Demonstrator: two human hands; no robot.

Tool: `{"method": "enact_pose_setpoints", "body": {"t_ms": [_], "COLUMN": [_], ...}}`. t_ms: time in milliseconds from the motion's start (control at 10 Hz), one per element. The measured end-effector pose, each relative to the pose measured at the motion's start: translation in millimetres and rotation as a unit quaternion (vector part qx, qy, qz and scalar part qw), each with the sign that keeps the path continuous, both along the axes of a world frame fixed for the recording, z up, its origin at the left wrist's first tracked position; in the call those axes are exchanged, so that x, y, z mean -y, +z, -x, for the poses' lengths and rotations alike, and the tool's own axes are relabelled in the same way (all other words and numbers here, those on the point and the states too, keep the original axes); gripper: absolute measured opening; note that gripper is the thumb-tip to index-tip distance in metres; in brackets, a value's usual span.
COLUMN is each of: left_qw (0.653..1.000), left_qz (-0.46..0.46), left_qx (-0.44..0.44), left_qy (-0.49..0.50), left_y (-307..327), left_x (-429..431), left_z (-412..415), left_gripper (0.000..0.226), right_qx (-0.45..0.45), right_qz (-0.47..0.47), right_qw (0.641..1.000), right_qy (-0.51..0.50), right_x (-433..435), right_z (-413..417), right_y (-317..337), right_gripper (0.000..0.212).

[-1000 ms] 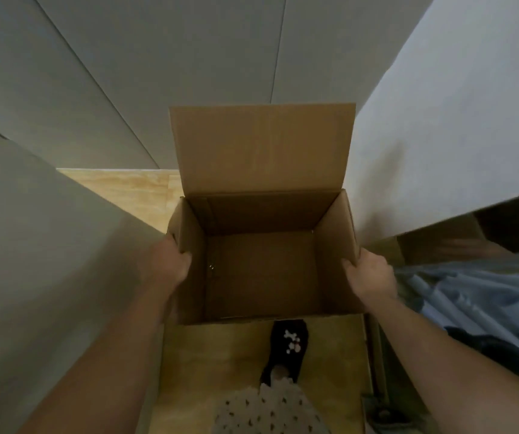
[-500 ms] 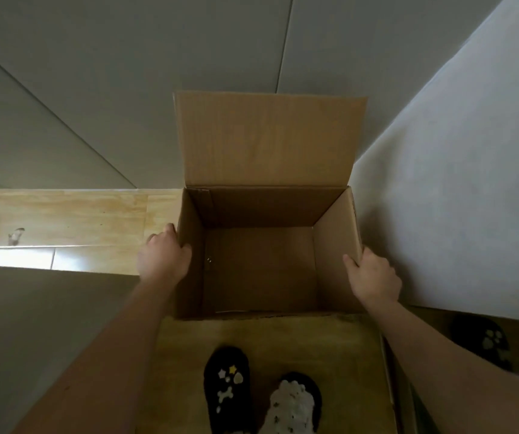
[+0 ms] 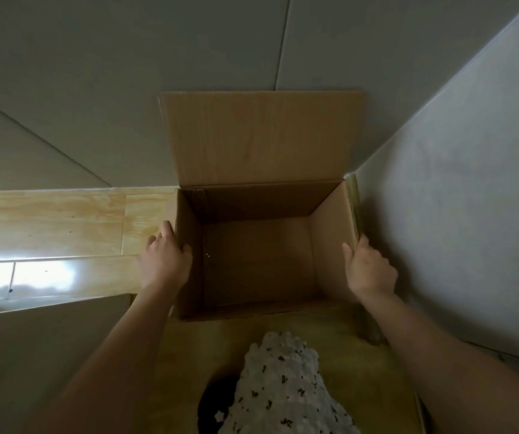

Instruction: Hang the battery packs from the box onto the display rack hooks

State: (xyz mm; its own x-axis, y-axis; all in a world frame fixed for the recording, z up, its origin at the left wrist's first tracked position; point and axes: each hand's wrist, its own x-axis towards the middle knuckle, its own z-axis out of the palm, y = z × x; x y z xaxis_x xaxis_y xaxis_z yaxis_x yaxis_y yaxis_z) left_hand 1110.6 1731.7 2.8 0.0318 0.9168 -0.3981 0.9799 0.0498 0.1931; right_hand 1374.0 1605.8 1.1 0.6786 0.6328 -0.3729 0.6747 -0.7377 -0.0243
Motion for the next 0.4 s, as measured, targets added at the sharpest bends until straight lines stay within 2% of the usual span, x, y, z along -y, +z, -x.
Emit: {"method": "enact_pose_setpoints", "body": {"t_ms": [100,200,300,400], "left_qw": [1.000,0.997,0.996,0.998], "left_qz": [0.014,0.049,0.031,-0.003], "left_qx": [-0.016,-0.040,-0.046,0.038], "left_qy": [-0.015,-0.037,-0.071,-0.046], "left_y": [-3,12,45,91], "left_x": [-8,-11,-11,-15], "left_z": [1,8,14,16], "left_gripper": [0.046,0.052,0.050,0.046], "right_qx": [-0.024,-0.066,-0.157,-0.284], "right_qz": [0.013,0.067,0.040,-0.078], "right_qw": [0.999,0.995,0.983,0.931], "right_qy": [-0.019,-0.028,-0.089,-0.215], "right_x": [-5,-5,-7,-12], "right_z": [-2,-4,-3,-1], "right_y": [-3,19,55,100], "right_gripper": [0.051,0.056,0.060,0.055]}}
